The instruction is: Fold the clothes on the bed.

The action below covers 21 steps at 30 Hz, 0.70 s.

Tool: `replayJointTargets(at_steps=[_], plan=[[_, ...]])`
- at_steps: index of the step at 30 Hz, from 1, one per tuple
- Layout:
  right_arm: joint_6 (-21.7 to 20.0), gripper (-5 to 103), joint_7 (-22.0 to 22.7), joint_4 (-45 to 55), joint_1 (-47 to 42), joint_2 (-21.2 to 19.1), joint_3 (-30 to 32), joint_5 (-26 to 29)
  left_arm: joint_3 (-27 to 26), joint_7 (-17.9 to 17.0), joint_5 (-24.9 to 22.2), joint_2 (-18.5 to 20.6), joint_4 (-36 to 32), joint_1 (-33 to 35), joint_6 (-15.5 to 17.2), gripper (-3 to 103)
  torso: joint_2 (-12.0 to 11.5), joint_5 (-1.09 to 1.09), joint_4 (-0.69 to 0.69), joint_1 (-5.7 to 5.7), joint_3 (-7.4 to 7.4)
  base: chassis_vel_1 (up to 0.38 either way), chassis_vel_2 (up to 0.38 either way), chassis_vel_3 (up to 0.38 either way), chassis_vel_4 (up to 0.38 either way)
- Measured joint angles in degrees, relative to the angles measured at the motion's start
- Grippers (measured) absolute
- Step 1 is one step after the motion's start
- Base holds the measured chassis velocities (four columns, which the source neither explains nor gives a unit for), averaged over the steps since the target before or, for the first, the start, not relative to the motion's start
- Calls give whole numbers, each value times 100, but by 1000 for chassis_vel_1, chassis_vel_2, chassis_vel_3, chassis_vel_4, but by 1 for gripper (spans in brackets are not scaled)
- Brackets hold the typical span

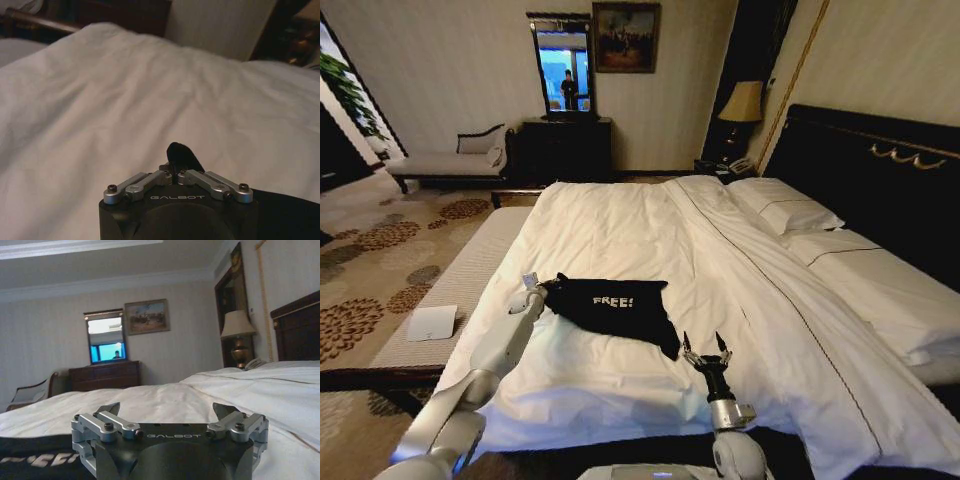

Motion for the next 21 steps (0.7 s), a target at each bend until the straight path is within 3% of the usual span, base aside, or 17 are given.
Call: replayJointTargets(at_steps=[4, 10, 14, 17, 21], plan=[[-162, 100, 180, -81, 302, -175, -58, 442, -562, 20, 57, 192, -1428, 1350, -7, 0, 0, -2, 4, -1, -1, 0, 0, 0, 0], [-453, 100, 326, -190, 840, -454, -445, 1294, -962, -35, -90, 170, -1856, 1786, -30, 0, 0, -1, 3, -1, 0, 0, 0, 0, 0], [-761, 100, 238, -569, 1569, -883, -925, 1781, -1199, -80, -247, 208, -2061, 1891, -30, 0, 0, -1, 1, 0, 1, 0, 0, 0, 0], [-1101, 100, 30, -1309, 2556, -1574, -1594, 2198, -1336, -131, -353, 283, -2252, 1957, -5, 0, 0, 1, 6, -1, 0, 0, 0, 0, 0], [-1383, 100, -198, -2108, 3537, -2216, -2371, 2135, -1405, -203, -433, 365, -2389, 1992, 37, 0, -1, 0, 2, 1, 1, 0, 0, 0, 0]])
